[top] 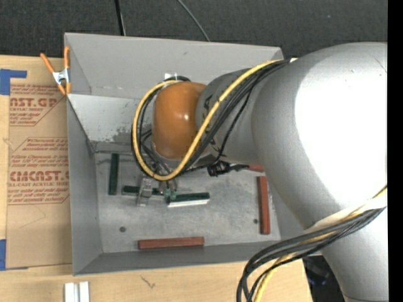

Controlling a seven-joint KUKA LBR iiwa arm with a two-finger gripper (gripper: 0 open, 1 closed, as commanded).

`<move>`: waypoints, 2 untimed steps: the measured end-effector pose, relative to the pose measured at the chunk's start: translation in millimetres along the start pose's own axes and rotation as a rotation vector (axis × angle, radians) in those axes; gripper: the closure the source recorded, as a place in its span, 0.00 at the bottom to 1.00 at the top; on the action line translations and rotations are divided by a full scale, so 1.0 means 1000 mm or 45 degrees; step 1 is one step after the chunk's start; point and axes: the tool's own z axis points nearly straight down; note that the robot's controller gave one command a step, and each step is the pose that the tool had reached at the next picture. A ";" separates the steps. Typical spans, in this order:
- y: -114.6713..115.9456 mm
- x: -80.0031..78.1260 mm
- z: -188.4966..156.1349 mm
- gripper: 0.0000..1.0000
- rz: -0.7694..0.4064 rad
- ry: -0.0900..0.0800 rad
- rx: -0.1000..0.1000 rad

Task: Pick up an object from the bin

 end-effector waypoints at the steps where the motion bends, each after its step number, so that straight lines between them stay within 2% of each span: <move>1: 0.000 0.000 0.000 1.00 0.000 0.000 0.000; 2: 0.000 0.001 -0.003 1.00 0.000 0.004 0.002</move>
Offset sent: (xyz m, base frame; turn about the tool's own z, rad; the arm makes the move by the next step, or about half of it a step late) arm 0.0001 0.0000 0.0681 0.0000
